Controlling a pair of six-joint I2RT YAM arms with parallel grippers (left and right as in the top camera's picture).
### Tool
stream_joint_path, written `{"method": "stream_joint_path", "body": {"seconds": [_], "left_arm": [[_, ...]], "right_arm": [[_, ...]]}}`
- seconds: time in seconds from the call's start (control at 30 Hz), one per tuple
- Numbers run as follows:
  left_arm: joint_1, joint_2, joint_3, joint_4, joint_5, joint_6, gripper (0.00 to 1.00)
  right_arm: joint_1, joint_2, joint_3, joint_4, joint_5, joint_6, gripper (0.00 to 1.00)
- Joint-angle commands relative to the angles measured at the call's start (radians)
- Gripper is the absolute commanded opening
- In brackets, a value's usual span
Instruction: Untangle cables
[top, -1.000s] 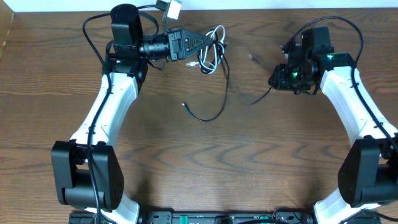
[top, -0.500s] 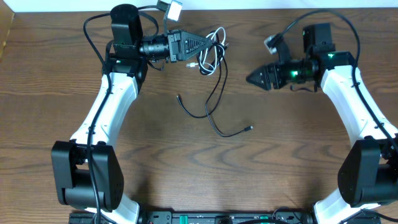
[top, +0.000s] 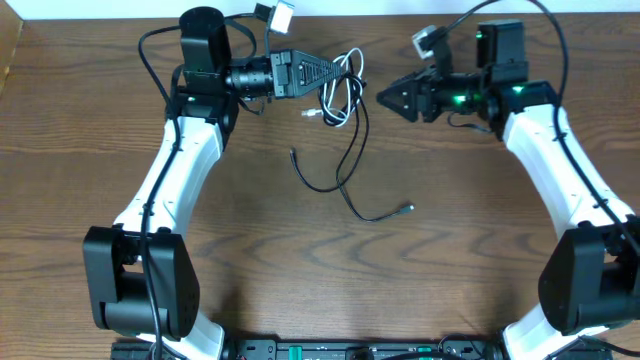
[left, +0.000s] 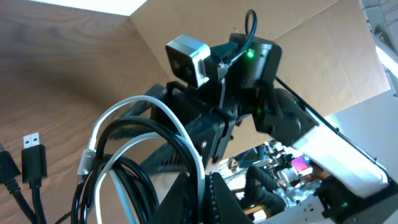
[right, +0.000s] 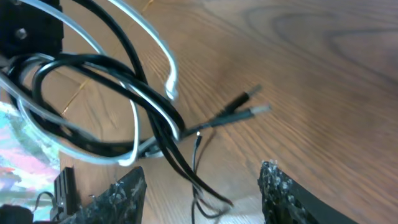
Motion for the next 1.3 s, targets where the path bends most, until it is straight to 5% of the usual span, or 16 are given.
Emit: {"method": "stream_joint_path", "body": {"seconds": [0.0, 0.47, 1.27], "left_arm": [[-0.02, -0.022, 0.024, 0.005, -0.031, -0.048, 0.07], [-0.041, -0.022, 0.024, 0.006, -0.041, -0.052, 0.08], [-0.001, -0.022, 0.024, 0.422, -0.024, -0.354, 0.08]], "right_arm": [[0.064, -0.006, 0.019, 0.01, 0.135, 0.111, 0.54], [0.18, 0.005, 0.019, 0.013, 0.675, 0.521, 0.5], [0.09, 0.231, 0.018, -0.148, 0.718, 0.475, 0.41]]}}
